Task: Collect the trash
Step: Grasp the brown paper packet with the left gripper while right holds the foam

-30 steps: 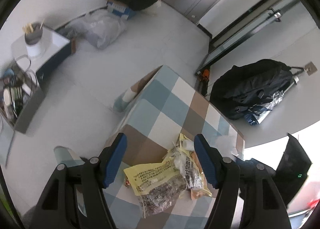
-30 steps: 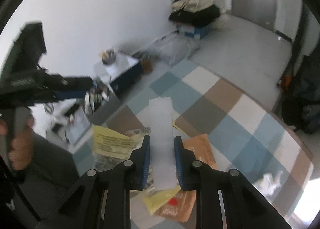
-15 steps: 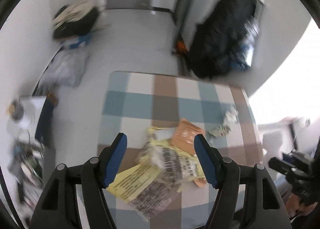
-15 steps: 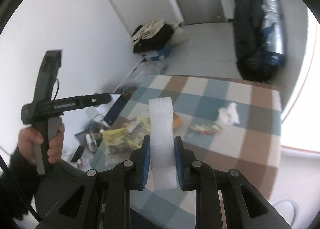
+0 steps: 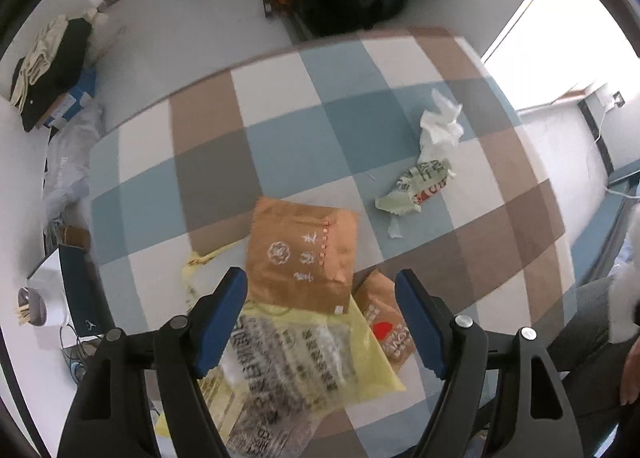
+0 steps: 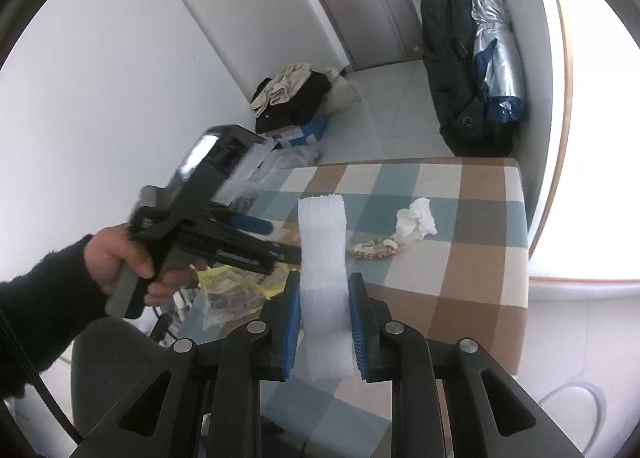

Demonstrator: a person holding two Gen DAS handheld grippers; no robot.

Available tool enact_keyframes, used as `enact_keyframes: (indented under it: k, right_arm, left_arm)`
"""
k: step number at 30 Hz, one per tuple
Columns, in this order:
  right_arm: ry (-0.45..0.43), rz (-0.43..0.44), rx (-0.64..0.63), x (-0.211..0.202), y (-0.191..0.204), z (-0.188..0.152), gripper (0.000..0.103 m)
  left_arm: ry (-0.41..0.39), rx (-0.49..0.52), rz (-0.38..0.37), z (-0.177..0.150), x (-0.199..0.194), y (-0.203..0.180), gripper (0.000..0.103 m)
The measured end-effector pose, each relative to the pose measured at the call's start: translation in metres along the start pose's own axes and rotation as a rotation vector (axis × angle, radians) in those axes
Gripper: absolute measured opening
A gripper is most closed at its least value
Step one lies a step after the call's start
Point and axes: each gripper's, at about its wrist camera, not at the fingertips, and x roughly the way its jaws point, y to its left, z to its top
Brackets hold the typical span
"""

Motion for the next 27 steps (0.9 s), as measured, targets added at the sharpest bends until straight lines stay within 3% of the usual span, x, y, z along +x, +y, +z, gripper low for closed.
enact_keyframes:
  k: [5, 11, 19, 27]
  right_arm:
    - [-0.014, 0.010, 0.023, -0.007, -0.010, 0.000, 0.022]
    - [-0.030, 0.021, 0.052, -0.015, -0.018, 0.000, 0.022]
    - [-0.042, 0.040, 0.066, -0.020, -0.020, 0.001, 0.022]
    - [-0.042, 0.036, 0.064, -0.020, -0.020, 0.001, 0.022]
  left_arm:
    - [0.052, 0.018, 0.070, 0.007, 0.019, -0.001, 0.074]
    - [0.034, -0.053, 0.034, 0.009, 0.017, 0.013, 0.072]
    - [0.022, -0.050, 0.044, 0.003, 0.010, 0.008, 0.047]
    - [0.003, -0.079, -0.005, 0.005, 0.010, 0.019, 0.039]
